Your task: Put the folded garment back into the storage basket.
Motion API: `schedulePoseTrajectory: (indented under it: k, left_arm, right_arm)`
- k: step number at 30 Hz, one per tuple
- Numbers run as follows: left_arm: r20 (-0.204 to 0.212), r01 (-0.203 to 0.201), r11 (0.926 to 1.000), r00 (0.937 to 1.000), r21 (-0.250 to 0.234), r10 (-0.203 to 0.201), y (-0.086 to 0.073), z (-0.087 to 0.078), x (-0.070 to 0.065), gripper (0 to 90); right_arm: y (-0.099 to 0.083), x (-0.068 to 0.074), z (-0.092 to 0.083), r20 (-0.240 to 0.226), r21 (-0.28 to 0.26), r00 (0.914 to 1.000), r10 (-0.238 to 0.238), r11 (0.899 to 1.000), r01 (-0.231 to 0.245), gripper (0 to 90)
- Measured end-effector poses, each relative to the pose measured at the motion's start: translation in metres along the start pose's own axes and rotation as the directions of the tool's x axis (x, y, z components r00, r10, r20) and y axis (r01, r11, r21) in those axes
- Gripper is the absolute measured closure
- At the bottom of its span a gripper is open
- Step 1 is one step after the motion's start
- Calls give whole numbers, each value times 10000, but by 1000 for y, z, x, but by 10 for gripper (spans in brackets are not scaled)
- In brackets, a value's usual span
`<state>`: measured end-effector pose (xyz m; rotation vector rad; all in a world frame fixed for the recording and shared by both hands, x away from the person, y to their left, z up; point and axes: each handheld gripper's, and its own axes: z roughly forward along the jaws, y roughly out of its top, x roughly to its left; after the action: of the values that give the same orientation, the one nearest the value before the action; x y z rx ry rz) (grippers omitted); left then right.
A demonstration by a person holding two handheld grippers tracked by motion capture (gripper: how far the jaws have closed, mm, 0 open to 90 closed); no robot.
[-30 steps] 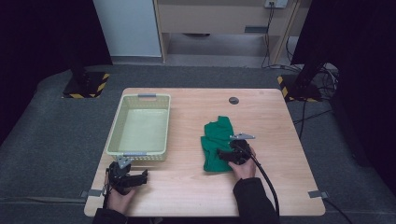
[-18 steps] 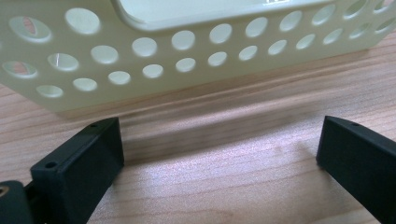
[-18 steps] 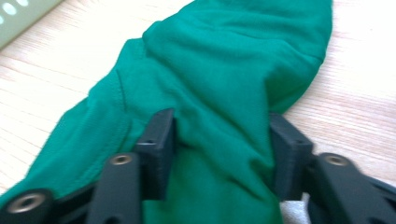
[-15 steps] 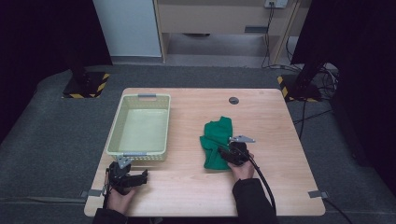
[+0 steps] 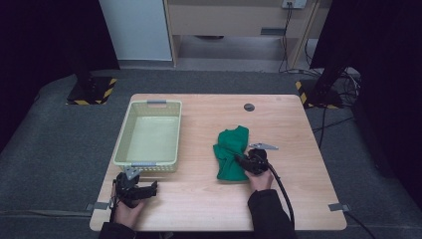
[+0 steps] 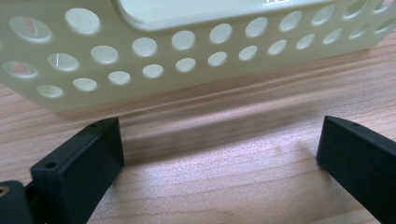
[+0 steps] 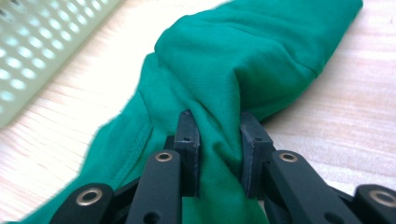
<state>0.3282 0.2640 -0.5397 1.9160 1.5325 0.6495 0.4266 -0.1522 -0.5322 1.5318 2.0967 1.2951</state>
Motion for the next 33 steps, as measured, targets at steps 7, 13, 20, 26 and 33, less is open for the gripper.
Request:
schedulePoseTrajectory:
  k: [7, 13, 20, 26, 33]
  left_arm:
    - [1, 0, 10000, 10000, 0, 0, 0, 0, 0, 0]
    - [-1, -3, 10000, 10000, 0, 3, 0, 0, 0, 0]
    - [2, -2, 10000, 10000, 6, 2, 0, 0, 0, 0]
    - [2, -5, 10000, 10000, 8, 5, 0, 0, 0, 0]
    - [1, -1, 10000, 10000, 8, 1, 0, 0, 0, 0]
  right_arm:
    - [11, 1, -20, -632, -696, 9974, 340, 9968, -384, 737]
    - [19, 6, -30, -788, -1046, 9966, 231, 9940, -313, 737]
    - [31, 15, -39, -1131, -1398, 9936, 52, 9900, -211, 736]
    - [38, 22, -44, -1287, -1581, 9915, -168, 9874, -38, 735]
    - [48, 27, -51, -1529, -1793, 9880, -228, 9838, -50, 733]
